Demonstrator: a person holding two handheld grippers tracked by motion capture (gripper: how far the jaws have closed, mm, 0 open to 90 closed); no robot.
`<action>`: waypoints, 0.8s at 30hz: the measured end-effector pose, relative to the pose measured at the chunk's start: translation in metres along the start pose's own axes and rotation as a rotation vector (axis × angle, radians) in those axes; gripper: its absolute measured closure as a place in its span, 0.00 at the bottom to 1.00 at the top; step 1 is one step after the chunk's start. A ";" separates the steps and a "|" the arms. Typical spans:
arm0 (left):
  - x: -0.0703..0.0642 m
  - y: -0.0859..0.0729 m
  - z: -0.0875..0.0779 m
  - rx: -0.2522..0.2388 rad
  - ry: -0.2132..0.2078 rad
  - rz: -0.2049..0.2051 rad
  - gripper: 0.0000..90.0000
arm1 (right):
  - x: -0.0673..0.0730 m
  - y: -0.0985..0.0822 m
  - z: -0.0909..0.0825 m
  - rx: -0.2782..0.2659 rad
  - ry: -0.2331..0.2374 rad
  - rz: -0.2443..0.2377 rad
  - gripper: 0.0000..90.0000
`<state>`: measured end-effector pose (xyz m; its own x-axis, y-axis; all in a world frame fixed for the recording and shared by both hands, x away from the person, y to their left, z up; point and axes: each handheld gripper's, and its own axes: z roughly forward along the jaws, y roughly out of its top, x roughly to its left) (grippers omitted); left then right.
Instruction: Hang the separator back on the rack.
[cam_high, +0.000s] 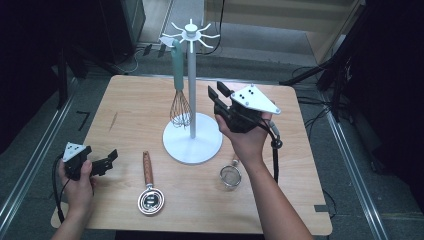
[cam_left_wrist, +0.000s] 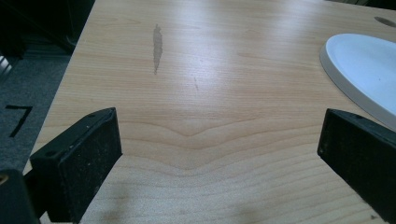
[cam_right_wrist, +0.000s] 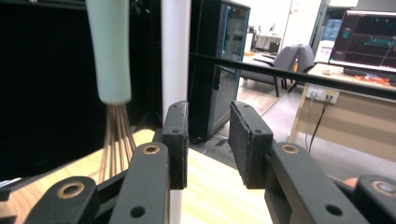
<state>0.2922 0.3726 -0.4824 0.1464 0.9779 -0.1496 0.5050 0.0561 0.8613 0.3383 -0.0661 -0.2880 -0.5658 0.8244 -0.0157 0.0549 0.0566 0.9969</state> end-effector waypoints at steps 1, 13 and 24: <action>0.000 0.000 0.000 0.000 0.000 0.001 0.00 | -0.001 -0.003 -0.001 0.008 -0.003 0.003 0.78; 0.000 0.000 0.000 0.000 0.002 0.001 0.00 | -0.018 -0.039 -0.007 0.074 -0.041 0.033 0.81; 0.000 0.000 0.000 0.000 0.002 0.003 0.00 | -0.031 -0.071 -0.015 0.132 -0.074 0.063 0.81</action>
<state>0.2921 0.3722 -0.4823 0.1459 0.9784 -0.1462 0.5048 0.0535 0.8616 0.3395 -0.1038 -0.3573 -0.4963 0.8674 0.0359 0.1989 0.0734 0.9773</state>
